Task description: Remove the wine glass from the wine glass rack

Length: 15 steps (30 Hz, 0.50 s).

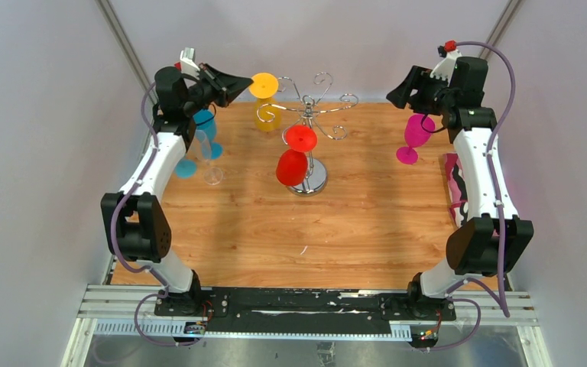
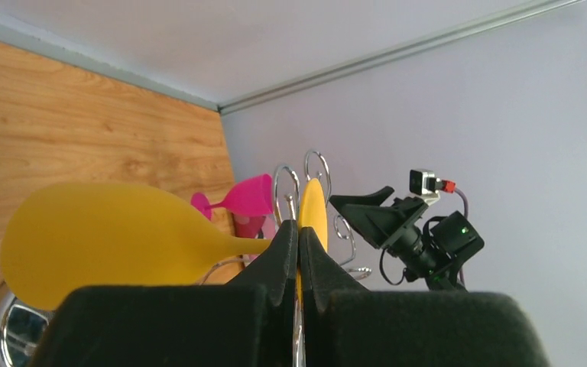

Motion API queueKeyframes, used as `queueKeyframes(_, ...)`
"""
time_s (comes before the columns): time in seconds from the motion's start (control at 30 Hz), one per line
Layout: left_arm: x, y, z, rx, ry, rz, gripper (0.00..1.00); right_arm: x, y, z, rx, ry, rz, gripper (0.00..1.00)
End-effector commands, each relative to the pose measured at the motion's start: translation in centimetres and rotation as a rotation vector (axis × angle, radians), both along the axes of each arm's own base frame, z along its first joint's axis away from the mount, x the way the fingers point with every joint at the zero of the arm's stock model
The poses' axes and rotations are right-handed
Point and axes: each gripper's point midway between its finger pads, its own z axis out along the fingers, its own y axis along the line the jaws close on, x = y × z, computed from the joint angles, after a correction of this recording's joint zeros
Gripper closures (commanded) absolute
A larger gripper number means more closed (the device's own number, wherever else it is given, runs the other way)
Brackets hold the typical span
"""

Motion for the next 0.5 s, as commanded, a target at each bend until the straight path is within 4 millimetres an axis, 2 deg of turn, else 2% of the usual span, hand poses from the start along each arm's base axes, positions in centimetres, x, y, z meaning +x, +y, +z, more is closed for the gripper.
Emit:
queueKeyframes(0.0,1.5,0.4,2.4,0.013,-0.066,0.029,1.00,-0.5,0.6,0.9,0.015,-0.027,0.020,0.26)
queueKeyframes(0.17,3.1,0.7,7.1,-0.020,-0.153,0.054,1.00,-0.5,0.7,0.7,0.023,-0.026,0.024,0.26)
queueKeyframes(0.27,2.6,0.8,11.2,-0.035,-0.241,0.065,1.00,-0.4,0.8,0.7,0.027,-0.027,0.023,0.26)
queueKeyframes(0.33,1.2,0.7,14.1,-0.043,-0.315,0.058,1.00,-0.4,0.8,0.7,0.031,-0.029,0.023,0.26)
queueKeyframes(0.4,-1.2,0.6,17.3,-0.071,-0.400,0.040,1.00,-0.4,1.0,0.7,0.041,-0.035,0.029,0.26)
queueKeyframes(0.47,-3.9,0.3,19.5,-0.074,-0.463,0.021,1.00,-0.4,1.3,0.9,0.059,-0.048,0.045,0.26)
